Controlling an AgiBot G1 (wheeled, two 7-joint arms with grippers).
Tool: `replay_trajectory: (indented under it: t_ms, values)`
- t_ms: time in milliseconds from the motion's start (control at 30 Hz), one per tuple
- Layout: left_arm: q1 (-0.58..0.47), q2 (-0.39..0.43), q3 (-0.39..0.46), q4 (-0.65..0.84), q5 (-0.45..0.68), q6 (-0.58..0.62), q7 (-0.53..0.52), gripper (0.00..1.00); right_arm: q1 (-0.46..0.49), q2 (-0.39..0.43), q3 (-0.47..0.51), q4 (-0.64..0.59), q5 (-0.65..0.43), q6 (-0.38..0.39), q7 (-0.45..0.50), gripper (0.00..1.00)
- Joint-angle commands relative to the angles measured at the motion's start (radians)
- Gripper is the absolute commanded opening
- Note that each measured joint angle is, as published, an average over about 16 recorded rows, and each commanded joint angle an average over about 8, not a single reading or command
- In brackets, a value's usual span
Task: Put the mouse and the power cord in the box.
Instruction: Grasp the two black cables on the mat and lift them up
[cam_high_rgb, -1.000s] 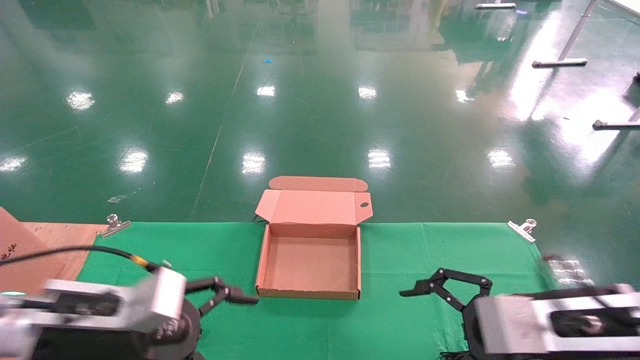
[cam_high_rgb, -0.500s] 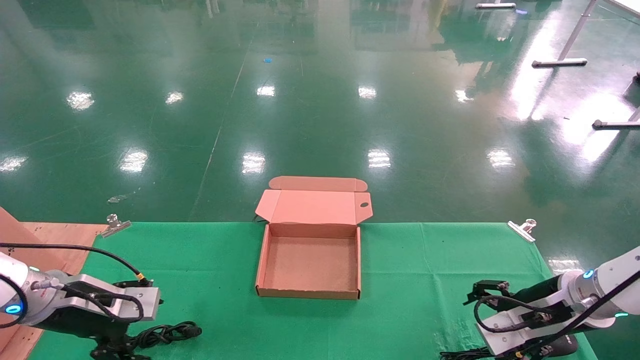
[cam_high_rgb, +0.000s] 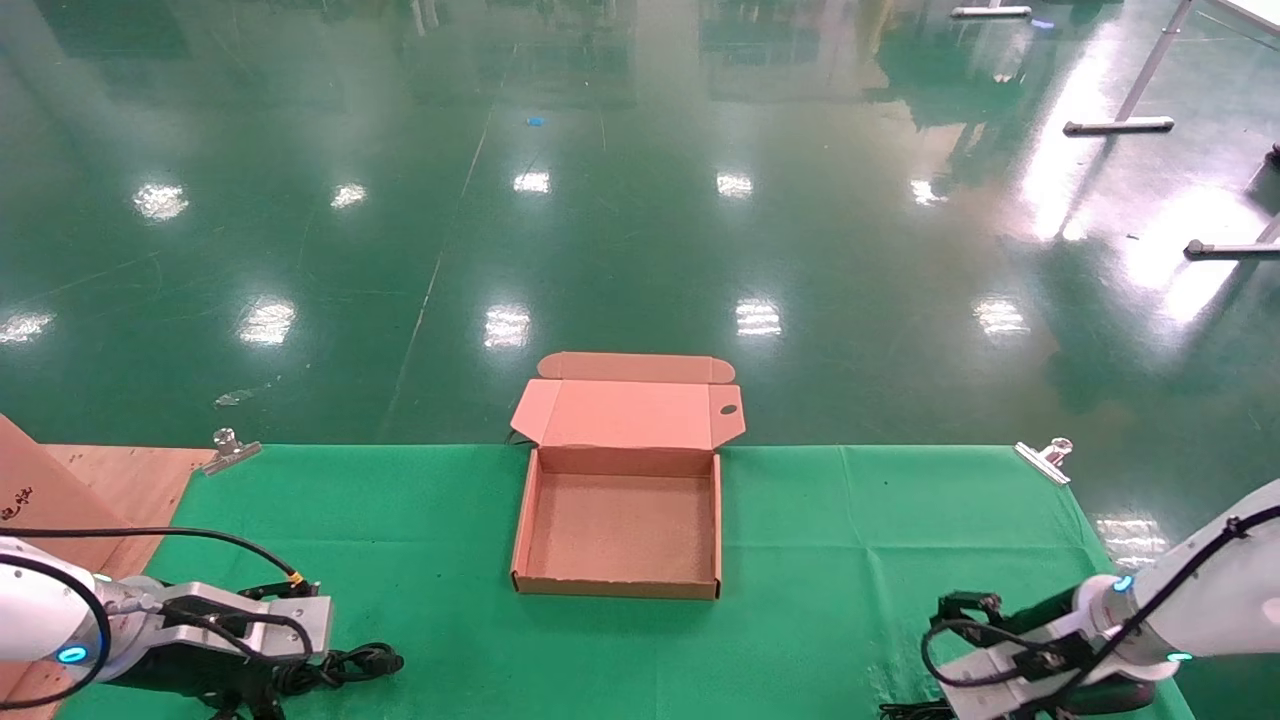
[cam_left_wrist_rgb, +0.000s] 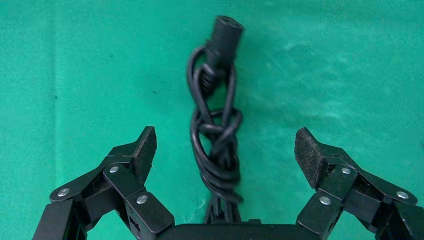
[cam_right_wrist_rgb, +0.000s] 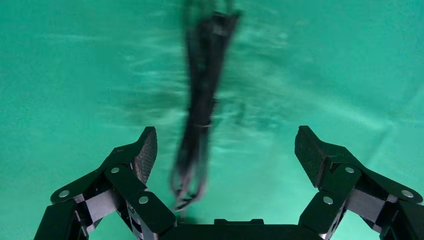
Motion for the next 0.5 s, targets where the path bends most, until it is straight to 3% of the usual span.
replay_trajectory:
  t_ms: [33,200,267,500]
  values:
    - [0.007,0.007,-0.008,0.03,-0.011,-0.018,0.02,0.87,0.005,-0.018,0.003,-0.044,0.003,0.031,-0.024,0.76]
    - [0.005,0.015,-0.007,0.073,-0.009,-0.046,0.056,0.25,0.001,-0.048,0.01,-0.104,0.007,0.134,-0.052,0.13]
    - [0.004,0.017,-0.005,0.086,-0.006,-0.055,0.066,0.01,0.0,-0.056,0.012,-0.121,0.009,0.169,-0.058,0.0]
    - [0.003,0.024,-0.002,0.123,0.0,-0.079,0.088,0.0,0.01,-0.07,0.022,-0.161,0.021,0.213,-0.077,0.0]
